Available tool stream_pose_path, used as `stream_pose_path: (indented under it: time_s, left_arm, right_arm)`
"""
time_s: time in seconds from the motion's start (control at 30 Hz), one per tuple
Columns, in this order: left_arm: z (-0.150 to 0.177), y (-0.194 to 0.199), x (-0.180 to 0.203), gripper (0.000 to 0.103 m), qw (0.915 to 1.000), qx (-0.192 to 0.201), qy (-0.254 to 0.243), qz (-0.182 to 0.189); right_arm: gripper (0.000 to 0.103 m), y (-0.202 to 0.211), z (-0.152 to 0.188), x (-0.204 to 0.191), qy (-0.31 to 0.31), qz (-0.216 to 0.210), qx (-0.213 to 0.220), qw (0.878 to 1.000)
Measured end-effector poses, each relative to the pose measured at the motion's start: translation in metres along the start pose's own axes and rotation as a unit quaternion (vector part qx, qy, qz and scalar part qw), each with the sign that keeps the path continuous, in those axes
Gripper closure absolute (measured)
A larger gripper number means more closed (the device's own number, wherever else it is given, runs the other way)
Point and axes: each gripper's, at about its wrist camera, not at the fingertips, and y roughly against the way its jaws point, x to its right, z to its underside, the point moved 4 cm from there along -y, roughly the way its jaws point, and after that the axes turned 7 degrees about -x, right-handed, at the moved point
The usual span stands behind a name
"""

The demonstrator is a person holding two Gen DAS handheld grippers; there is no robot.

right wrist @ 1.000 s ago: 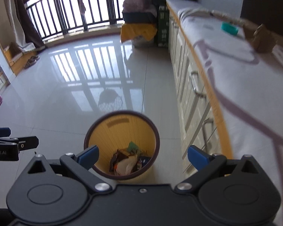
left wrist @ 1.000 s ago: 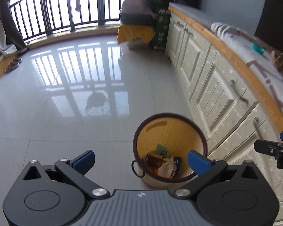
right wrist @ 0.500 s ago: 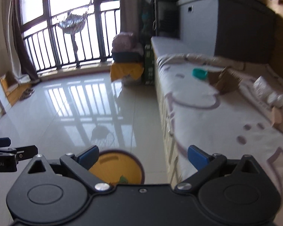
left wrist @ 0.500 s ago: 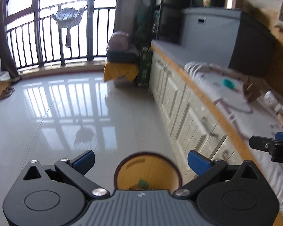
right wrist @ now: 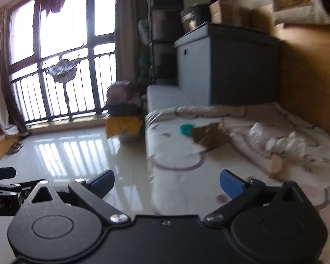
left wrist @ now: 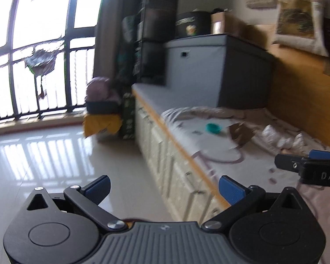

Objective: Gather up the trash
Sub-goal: 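Move both open grippers back up toward the trash on the bench, then grasp the cardboard piece with the left gripper while the right gripper grasps the tan wooden stick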

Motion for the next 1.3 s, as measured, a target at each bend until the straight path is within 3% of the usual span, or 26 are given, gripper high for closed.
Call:
stream_pose_path:
  time_s: [0.27,0.47,0.73,0.97,1.1,1.3]
  left_arm:
    - [-0.023,-0.024,0.068,0.0,0.9976,0.03,-0.025,0.057]
    - [-0.036,-0.051,0.105,0.0,0.9961,0.039,-0.026,0.075]
    - [-0.057,-0.114,0.141,0.0,0.9939,0.039,-0.059,0.084]
    - [-0.078,-0.174,0.157,0.0,0.9931,0.024,-0.091,0.071]
    - [-0.089,-0.209,0.165,0.0,0.9912,0.014,-0.11,0.073]
    - [-0.094,-0.252,0.176,0.0,0.9871,-0.009,-0.133,0.089]
  right_arm:
    - [0.0,0.012,-0.008,0.062,-0.017,0.093,0.059,0.994]
    - [0.0,-0.007,-0.007,0.114,-0.065,0.148,0.064,0.985]
    - [0.0,-0.052,-0.012,0.164,-0.124,0.155,0.06,0.978]
    - [0.0,-0.1,-0.023,0.193,-0.181,0.162,0.047,0.969]
    - [0.0,-0.128,-0.023,0.199,-0.186,0.163,0.006,0.969]
    - [0.001,-0.15,-0.011,0.204,-0.185,0.126,-0.018,0.974]
